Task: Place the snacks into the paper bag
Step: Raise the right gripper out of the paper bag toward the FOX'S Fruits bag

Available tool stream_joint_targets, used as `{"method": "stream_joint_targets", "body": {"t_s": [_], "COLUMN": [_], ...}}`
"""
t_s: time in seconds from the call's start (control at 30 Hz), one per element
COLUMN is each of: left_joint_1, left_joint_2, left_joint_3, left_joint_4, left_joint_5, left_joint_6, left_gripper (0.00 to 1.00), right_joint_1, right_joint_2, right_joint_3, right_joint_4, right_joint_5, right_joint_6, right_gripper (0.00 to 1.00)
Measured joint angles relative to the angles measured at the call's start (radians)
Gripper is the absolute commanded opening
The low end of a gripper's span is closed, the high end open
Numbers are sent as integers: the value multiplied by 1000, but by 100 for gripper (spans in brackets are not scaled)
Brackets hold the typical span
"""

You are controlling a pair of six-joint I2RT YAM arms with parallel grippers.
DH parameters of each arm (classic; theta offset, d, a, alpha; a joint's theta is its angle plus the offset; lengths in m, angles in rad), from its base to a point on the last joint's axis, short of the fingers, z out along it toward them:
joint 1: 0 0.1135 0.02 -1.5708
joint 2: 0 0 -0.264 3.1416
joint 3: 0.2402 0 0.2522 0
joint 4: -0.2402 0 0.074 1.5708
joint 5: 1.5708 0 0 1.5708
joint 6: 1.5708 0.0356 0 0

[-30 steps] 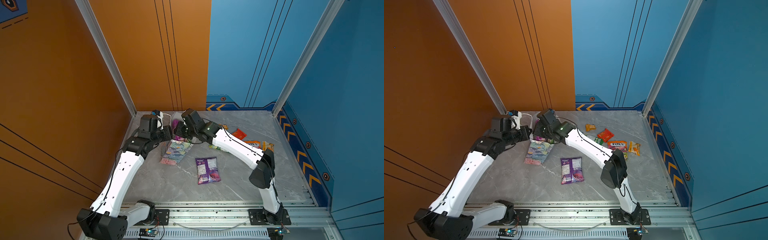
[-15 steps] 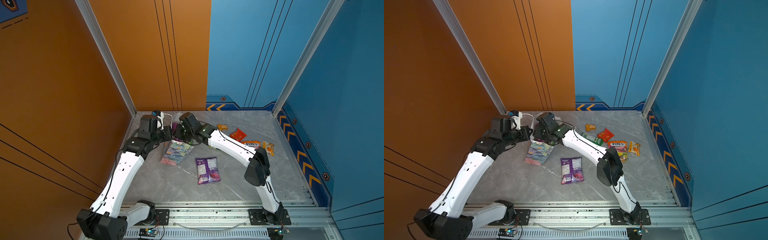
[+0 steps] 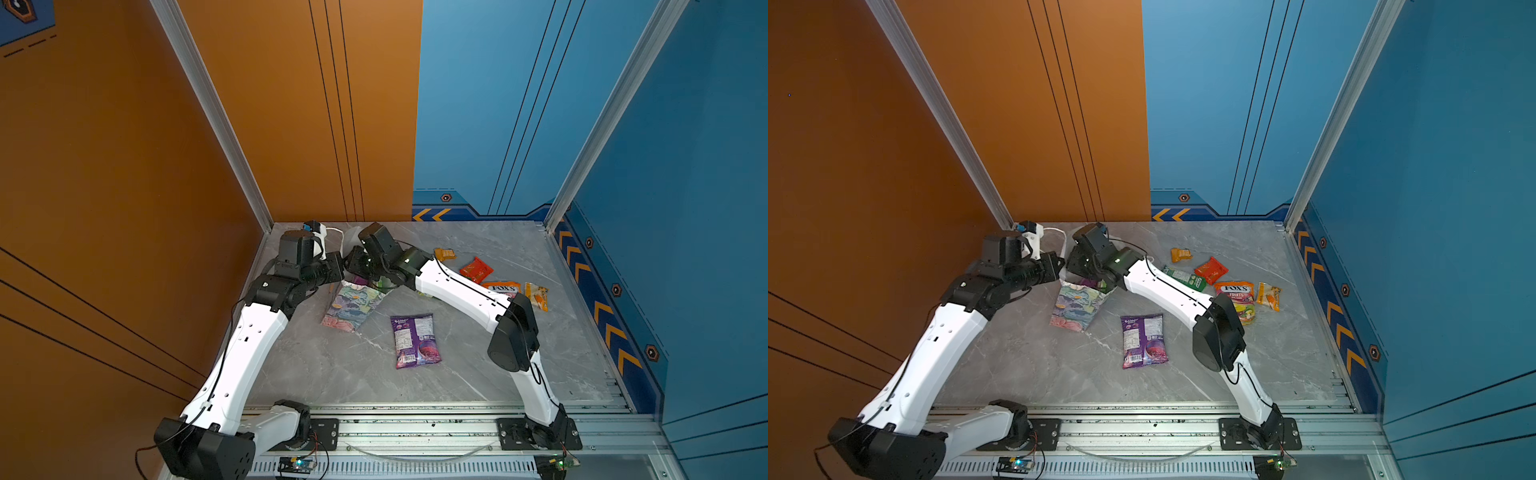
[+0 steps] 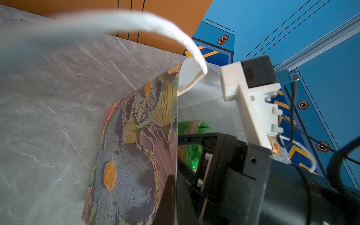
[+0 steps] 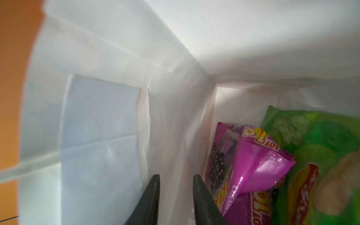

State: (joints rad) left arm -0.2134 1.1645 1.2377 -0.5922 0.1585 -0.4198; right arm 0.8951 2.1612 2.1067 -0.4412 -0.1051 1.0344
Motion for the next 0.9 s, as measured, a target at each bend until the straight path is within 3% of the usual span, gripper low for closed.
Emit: {"method": "stream_joint_targets", "body": {"t_s": [0.2,0.57,0.9], "left_joint_1": [18,41,43], "left_joint_2": [0,0,1], "left_joint_3": [-2,-7,-7], "left_joint_4": [1,6,5], "left_joint_5": [0,0,0], "left_joint_6": [-15,-16,-14], "left_gripper": [0,0,0], "right_joint_1": [-8,-45,-152], "right_joint_2": [-68,-363,-624], "right_joint_3": [-8,-97,-455], "right_joint_4": [-3,0,-7], "right_joint_5": [4,42,128], "right_joint_6": [-41,-169,-290], "right_gripper": [46,60,68]}}
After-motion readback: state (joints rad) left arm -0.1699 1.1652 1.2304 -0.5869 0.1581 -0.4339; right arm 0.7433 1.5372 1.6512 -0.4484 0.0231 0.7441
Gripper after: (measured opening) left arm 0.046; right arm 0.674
